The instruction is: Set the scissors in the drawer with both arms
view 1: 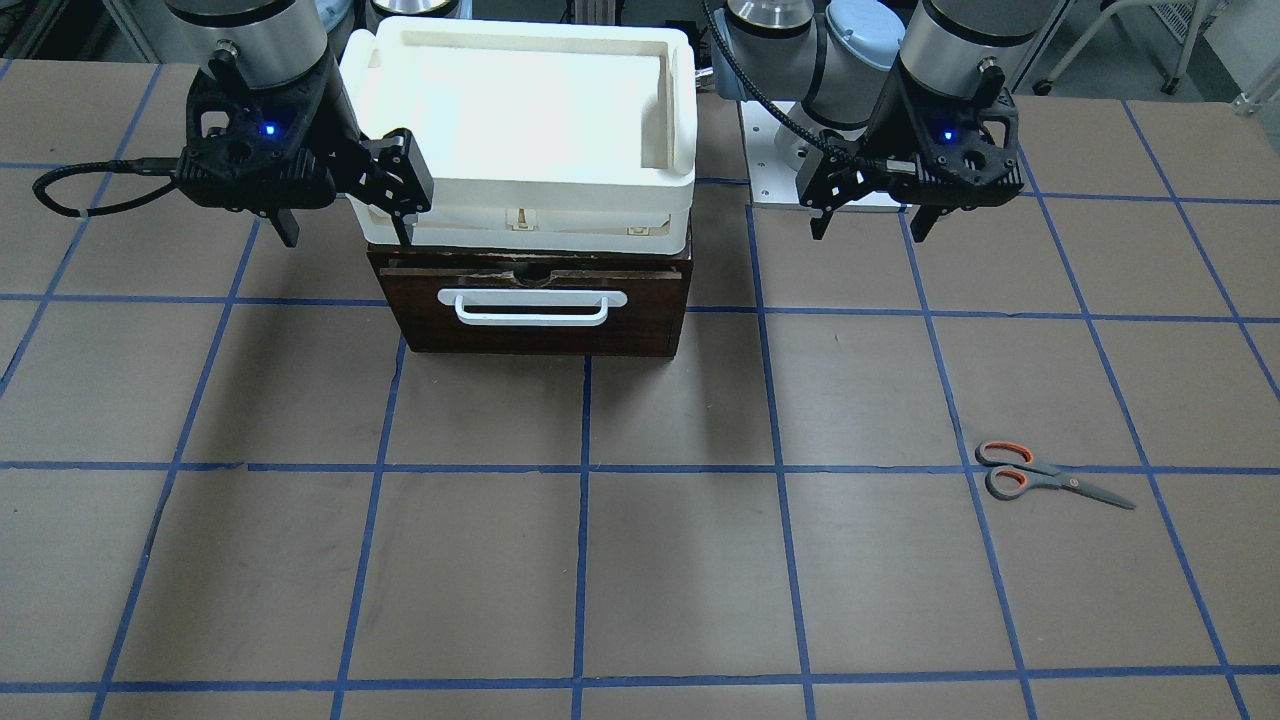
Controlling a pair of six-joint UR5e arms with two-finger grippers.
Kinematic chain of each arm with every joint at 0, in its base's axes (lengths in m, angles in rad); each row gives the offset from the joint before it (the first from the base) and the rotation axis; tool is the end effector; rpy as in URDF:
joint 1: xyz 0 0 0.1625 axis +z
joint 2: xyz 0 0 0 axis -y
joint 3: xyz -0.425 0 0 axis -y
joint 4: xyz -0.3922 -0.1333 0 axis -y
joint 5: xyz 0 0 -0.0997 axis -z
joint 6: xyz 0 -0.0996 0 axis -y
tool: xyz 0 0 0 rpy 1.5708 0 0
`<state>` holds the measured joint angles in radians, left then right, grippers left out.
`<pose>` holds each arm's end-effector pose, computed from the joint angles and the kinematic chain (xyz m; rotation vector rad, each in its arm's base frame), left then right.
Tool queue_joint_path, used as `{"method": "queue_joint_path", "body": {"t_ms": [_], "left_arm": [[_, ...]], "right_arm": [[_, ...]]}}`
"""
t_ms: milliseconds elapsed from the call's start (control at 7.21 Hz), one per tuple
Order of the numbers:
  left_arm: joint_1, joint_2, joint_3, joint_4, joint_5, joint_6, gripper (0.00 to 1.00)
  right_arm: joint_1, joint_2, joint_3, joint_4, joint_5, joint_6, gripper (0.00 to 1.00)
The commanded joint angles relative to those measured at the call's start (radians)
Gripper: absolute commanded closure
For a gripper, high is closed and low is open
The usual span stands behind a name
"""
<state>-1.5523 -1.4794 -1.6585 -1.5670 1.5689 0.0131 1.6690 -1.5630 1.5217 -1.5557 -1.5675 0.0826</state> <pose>-0.1251 -0.4562 0.4883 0.0085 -3.1398 0.0118 0.1818 -0.4820 0.5067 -0.0245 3.1356 -0.0405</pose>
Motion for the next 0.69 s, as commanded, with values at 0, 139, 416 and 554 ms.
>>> {"method": "queue_joint_path", "body": {"t_ms": [0,139,416,554], "left_arm": [[0.001,0.001,-0.001,0.001,0.002,0.01,0.0],[0.024,-0.005,-0.003,0.004,0.003,0.107,0.0],[0.102,-0.03,-0.006,0.028,0.006,0.438,0.0],[0.162,-0.048,-0.015,0.051,0.006,0.579,0.0]], "right_arm": [[-0.002,0.0,0.0,0.0,0.0,0.0,0.0],[-0.002,0.0,0.0,-0.003,0.001,0.002,0.0],[-0.008,0.004,-0.002,-0.009,0.02,-0.004,0.0],[-0.006,0.018,-0.003,-0.02,0.067,-0.01,0.0]]}}
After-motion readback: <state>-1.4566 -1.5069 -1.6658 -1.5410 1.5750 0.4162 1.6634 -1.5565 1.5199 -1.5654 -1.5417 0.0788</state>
